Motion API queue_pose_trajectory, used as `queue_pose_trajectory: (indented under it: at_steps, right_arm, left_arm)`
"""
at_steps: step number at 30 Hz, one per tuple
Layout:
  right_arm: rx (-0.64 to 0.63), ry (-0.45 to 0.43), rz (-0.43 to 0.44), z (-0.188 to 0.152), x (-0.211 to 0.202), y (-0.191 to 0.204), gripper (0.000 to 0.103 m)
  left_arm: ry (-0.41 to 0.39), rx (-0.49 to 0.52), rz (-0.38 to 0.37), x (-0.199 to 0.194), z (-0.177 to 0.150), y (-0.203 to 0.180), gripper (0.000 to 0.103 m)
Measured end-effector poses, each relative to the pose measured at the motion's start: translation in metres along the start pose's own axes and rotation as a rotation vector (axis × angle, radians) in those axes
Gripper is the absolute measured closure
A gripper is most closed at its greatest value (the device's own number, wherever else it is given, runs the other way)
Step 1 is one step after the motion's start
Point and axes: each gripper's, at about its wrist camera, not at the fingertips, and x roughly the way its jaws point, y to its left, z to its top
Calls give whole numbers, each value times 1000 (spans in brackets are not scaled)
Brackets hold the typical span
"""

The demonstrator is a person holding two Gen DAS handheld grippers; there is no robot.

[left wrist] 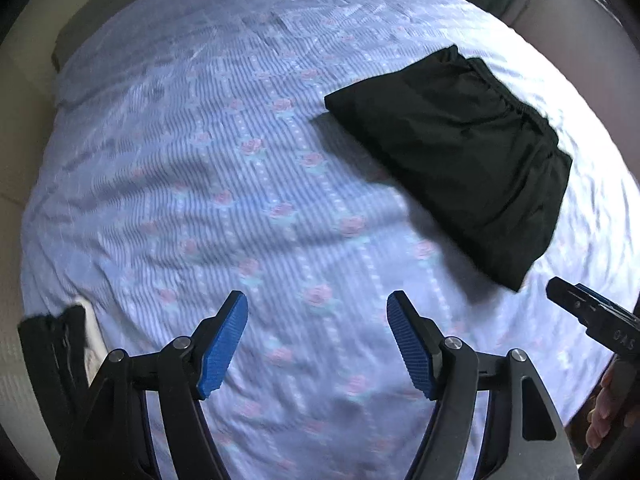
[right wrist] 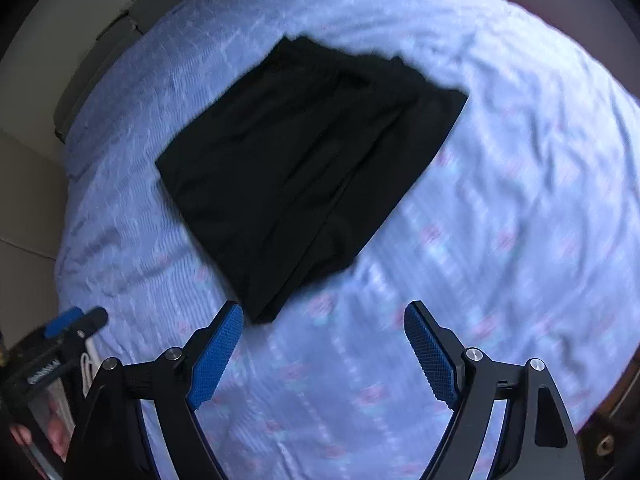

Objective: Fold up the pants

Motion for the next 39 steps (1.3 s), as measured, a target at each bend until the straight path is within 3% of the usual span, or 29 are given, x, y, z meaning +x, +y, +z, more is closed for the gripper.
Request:
queue_pose_trajectory:
  at_steps: [4, 9, 13, 17, 19, 21, 23, 28, 32, 34, 35, 36, 39]
  right_arm:
    - [108, 0, 36, -14, 23, 15, 20]
    - [189, -12, 58, -10, 41, 26, 36]
    - [306, -53, 31, -11, 44, 20, 36]
    - [449, -70, 77, -15, 57, 12, 36]
    - [476, -55, 87, -14, 68, 11, 46]
    - [463, -36, 107, -11, 75, 14, 75]
    - [390, -17, 84, -10, 74, 20, 96]
    - [365, -15, -34, -22, 60, 10, 100]
    - [369, -24, -40, -33, 56, 1, 100]
    - [433, -37, -1, -37, 50, -1, 92]
    - [464, -36, 34, -37, 49, 0, 69]
    - [476, -44, 57, -36, 46, 0, 40]
    - [454, -75, 88, -27, 47, 11, 36]
  left_arm:
    - [16, 46, -1, 19, -2, 10, 32]
    - [16, 22, -83, 31, 6, 19, 32]
    - [-1, -6, -153, 43, 36, 24, 32]
    - [-13, -3, -151, 55, 68, 25, 32]
    - [-14, 16, -143, 59, 80, 22, 32]
    - [-16, 23, -150, 61, 86, 20, 32]
    - [-12, 39, -151, 64, 90, 17, 32]
    - [-19, 64, -135, 66, 94, 11, 32]
    - [-19, 66, -131, 66, 96, 13, 32]
    - [-23, 76, -124, 65, 96, 14, 32]
    - [-21, 81, -123, 65, 96, 14, 32]
    - [-19, 82, -126, 65, 95, 14, 32]
    - [-14, 90, -139, 67, 95, 15, 32]
